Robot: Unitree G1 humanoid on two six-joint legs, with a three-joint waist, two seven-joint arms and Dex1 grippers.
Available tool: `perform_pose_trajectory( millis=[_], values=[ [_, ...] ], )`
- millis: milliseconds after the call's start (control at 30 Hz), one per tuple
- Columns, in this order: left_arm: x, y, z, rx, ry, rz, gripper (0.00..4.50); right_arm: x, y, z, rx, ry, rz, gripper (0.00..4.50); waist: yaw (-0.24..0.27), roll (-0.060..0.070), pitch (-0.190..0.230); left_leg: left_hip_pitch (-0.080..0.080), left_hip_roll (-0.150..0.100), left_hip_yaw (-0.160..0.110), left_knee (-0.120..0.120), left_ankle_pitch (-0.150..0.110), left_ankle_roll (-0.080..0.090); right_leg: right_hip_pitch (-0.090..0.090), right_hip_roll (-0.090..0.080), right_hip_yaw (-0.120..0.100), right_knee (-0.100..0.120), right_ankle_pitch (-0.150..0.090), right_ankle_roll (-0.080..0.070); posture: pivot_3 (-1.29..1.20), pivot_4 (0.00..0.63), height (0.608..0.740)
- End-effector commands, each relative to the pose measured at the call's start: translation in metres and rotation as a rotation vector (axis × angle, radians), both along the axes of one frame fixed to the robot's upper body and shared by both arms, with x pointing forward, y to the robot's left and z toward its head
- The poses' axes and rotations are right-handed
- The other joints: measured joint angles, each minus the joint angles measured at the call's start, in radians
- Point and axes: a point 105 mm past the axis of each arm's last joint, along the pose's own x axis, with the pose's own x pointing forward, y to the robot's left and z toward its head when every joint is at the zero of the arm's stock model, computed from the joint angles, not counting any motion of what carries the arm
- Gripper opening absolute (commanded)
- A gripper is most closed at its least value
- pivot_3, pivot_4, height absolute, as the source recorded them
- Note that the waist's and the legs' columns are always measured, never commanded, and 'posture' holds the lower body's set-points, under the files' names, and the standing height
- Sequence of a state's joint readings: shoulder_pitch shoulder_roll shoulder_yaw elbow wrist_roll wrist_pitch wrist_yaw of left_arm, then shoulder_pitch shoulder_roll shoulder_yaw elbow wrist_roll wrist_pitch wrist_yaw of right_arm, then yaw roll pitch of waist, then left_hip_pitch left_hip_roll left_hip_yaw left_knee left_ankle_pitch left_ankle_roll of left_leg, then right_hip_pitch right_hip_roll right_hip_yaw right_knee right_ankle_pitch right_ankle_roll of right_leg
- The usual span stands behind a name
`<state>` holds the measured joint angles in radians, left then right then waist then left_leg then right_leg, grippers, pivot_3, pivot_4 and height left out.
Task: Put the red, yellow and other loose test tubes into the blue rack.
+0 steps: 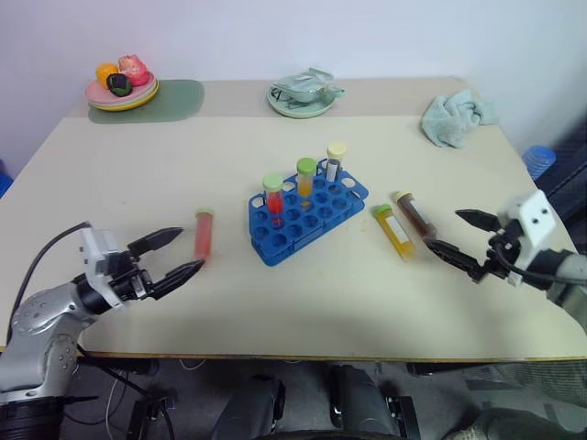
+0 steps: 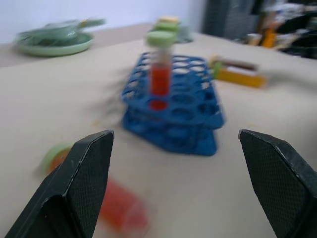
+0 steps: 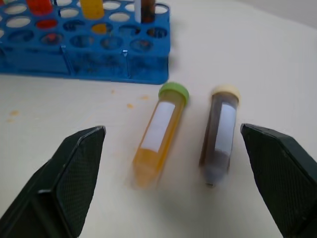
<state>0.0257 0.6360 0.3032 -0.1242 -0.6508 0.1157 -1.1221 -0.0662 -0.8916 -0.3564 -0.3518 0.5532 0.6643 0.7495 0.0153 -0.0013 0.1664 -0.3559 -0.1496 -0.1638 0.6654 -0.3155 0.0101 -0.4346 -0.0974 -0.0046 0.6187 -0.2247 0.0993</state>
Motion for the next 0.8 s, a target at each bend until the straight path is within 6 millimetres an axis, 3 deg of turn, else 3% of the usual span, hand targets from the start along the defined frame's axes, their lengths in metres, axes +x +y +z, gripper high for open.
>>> perform_pose_trajectory(
  millis=[33, 267, 500, 800],
  values=[
    [-0.001, -0.02, 0.013, 0.04, -0.091, -0.088, 4.12, 0.013, 0.003, 0.007, 0.021, 0.045, 0.016, 4.5, 0.0, 0.0, 0.0, 0.0, 0.0, 0.0, 0.0, 0.0, 0.0, 0.0, 0.0, 0.0, 0.0, 0.0, 0.0, 0.0, 0.15, 0.74],
    [0.004, -0.064, 0.029, 0.053, -0.134, -0.245, 4.12, 0.056, 0.006, 0.015, 0.024, 0.161, -0.004, 4.5, -0.001, 0.0, 0.0, -0.001, 0.0, 0.001, 0.0, 0.001, -0.001, 0.0, 0.0, 0.0, -0.002, 0.001, 0.0, 0.0, 0.15, 0.74],
    [0.003, -0.077, 0.033, 0.063, -0.086, -0.346, 4.12, 0.087, 0.007, 0.014, -0.03, 0.282, -0.1, 4.5, -0.002, 0.0, 0.0, -0.004, 0.0, 0.001, -0.001, 0.001, -0.001, -0.005, 0.0, 0.0, -0.001, 0.001, 0.0, 0.0, 0.15, 0.74],
    [0.002, -0.087, 0.026, 0.096, -0.044, -0.412, 4.12, 0.105, -0.001, -0.002, -0.143, 0.364, -0.147, 4.5, -0.002, 0.0, 0.0, -0.01, 0.0, 0.001, 0.0, 0.001, -0.001, -0.01, 0.0, 0.0, -0.001, 0.002, 0.0, 0.0, 0.15, 0.74]
  ],
)
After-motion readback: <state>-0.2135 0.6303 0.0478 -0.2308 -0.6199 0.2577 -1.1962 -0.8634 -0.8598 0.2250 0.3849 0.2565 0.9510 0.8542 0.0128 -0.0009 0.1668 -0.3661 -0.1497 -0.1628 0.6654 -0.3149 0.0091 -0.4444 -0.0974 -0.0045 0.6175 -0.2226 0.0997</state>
